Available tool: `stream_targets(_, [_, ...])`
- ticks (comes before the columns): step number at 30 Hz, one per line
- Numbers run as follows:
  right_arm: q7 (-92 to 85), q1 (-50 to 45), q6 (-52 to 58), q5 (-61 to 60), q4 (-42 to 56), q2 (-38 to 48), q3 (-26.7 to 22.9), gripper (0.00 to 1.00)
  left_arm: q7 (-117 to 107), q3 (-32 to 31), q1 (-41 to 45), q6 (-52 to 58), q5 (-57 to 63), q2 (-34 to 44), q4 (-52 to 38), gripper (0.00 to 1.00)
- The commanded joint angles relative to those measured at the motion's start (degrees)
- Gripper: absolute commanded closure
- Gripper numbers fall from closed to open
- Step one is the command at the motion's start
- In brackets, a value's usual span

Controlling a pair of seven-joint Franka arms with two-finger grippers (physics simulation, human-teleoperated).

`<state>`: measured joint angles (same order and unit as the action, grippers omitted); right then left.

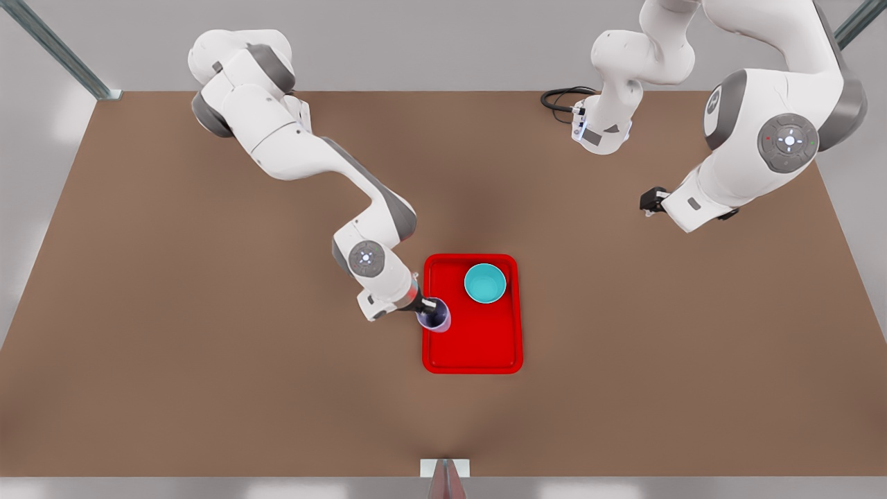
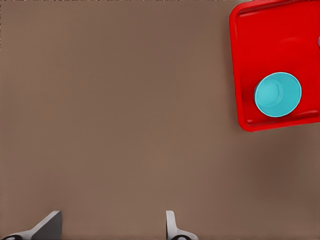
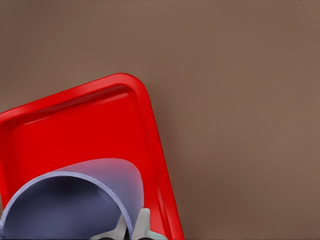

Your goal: Place the bowl on the tray with the left arm and the cup on the tray with the right arm

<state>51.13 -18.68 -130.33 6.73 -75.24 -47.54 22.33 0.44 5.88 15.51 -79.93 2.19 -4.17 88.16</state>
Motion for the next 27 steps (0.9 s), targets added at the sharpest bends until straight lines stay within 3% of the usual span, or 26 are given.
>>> stream_targets(1, [0.19,-0.04,0.17,0.31,0.01,-0.01,0.0,0.79,0.0,0.01,-0.04,0.04,0.01,0.04,0.0,0.0])
stream_targets(14, [0.28,-5.32,-1.06,3.03,4.23,-4.05,-2.73,0.77,0.18,0.71,-0.04,-0.14,0.01,-0.14,0.0,0.0])
stream_targets(15, [0.28,-5.32,-1.06,4.0,4.14,-4.05,-2.64,0.71,0.18,0.71,-0.04,-0.22,0.01,-0.14,0.0,0.0])
stream_targets(17, [0.28,-5.32,-0.97,4.0,4.05,-4.05,-2.64,0.37,0.18,0.71,-0.04,-0.23,0.01,-0.14,0.0,0.0])
stream_targets(18, [0.28,-5.41,-0.97,4.08,4.05,-4.05,-2.64,0.0,0.18,0.8,-0.04,-0.23,0.01,-0.14,0.0,0.0])
stream_targets(27, [0.37,-4.79,-0.8,3.56,4.49,-2.74,-2.64,0.0,0.18,0.8,-0.04,-0.31,0.01,-0.23,0.09,0.0])
